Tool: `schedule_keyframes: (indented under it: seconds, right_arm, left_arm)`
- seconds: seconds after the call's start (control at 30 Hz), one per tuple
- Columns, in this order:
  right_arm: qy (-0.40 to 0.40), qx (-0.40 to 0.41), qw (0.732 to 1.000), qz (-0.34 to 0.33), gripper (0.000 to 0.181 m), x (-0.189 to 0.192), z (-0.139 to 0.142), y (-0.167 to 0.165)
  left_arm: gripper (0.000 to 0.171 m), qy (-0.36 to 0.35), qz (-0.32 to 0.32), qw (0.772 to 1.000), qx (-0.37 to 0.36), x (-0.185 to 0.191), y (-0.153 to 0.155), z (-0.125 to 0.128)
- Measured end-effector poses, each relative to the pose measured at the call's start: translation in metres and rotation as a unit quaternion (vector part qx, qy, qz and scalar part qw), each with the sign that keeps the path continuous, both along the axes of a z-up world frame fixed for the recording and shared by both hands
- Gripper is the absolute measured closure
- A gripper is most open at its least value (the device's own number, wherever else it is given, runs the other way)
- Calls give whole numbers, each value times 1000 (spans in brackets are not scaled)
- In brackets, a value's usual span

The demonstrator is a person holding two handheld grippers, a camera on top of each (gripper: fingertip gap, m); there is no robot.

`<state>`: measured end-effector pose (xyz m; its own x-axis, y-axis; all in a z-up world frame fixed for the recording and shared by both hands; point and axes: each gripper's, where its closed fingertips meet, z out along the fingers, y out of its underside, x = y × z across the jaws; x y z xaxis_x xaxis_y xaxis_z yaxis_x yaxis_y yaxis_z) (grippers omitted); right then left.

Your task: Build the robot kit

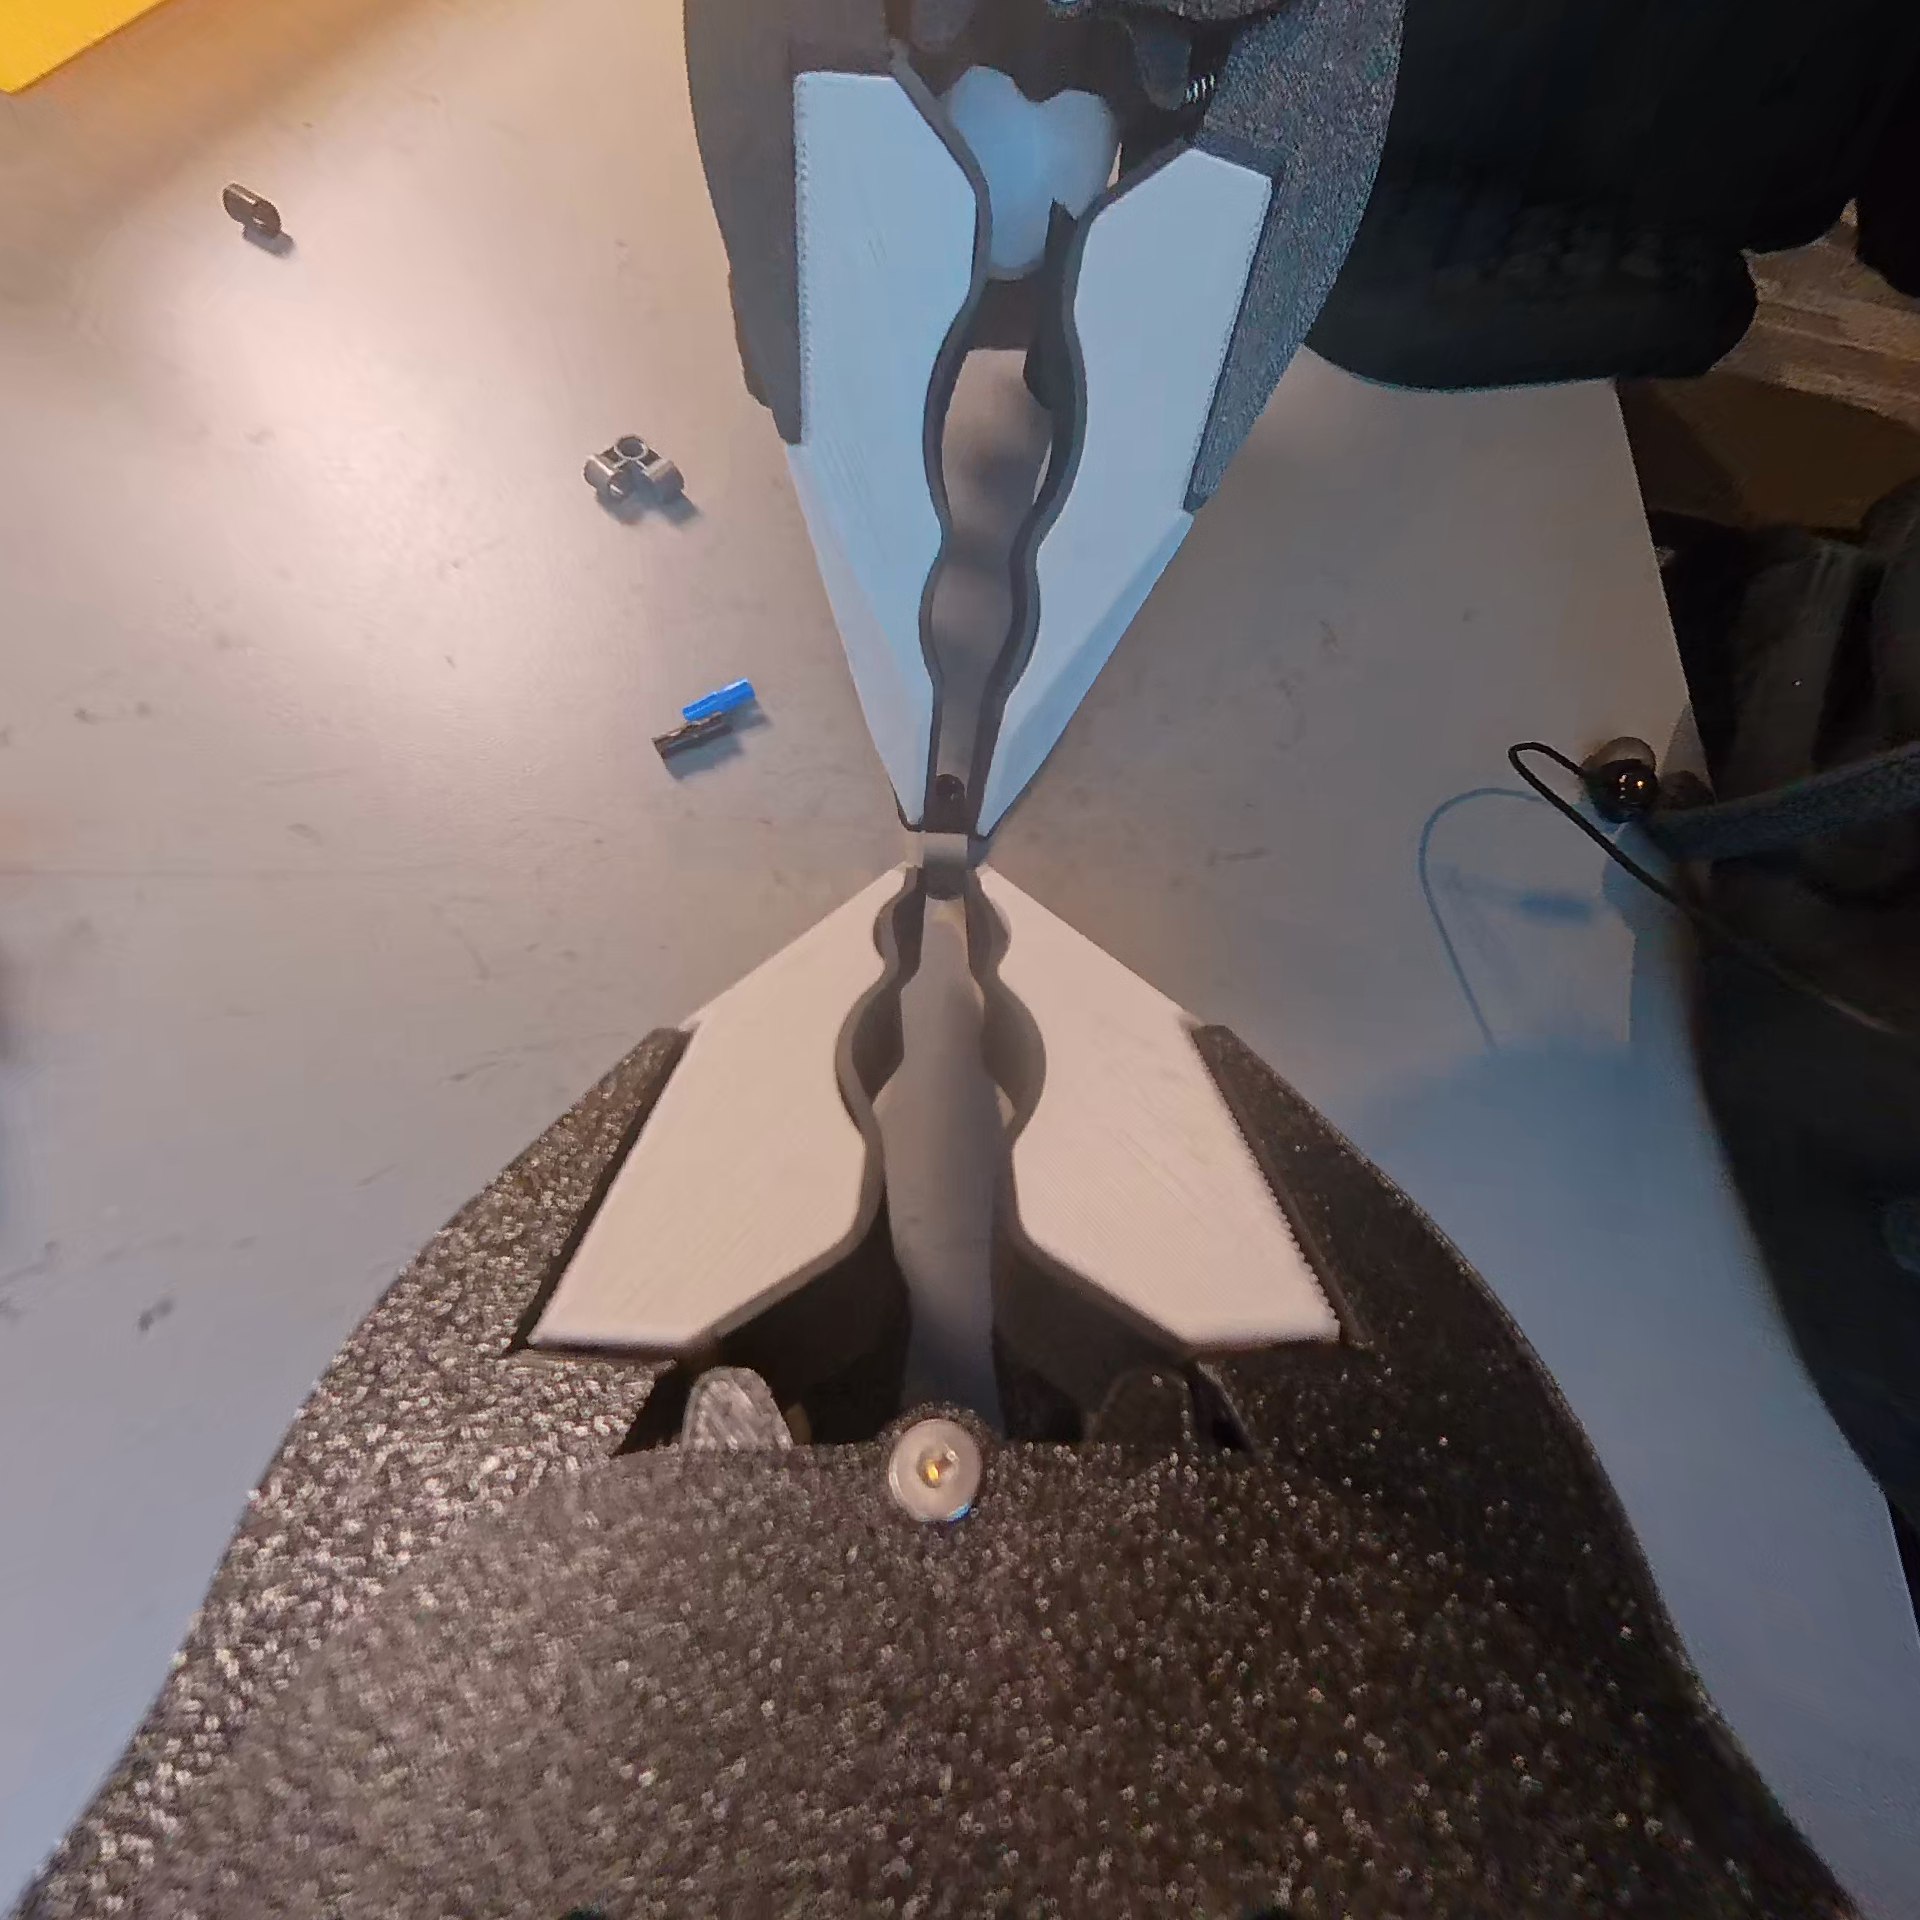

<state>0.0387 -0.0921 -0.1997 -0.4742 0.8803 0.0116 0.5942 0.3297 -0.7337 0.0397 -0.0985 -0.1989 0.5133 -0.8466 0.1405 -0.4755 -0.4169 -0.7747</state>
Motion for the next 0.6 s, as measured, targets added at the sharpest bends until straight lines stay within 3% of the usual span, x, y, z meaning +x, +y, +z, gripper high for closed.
schedule_keyframes:
  seconds: [0.23, 0.6]
  right_arm:
    - [-30, 12, 999, -6, 176, 0, -5, 0]
    - [-31, -24, 999, -21, 176, 0, -5, 0]
  left_arm:
    - [165, 37, 2, 999, 7, 0, 0, -6]
    - [165, 15, 9, 1000, -15, 0, 0, -6]
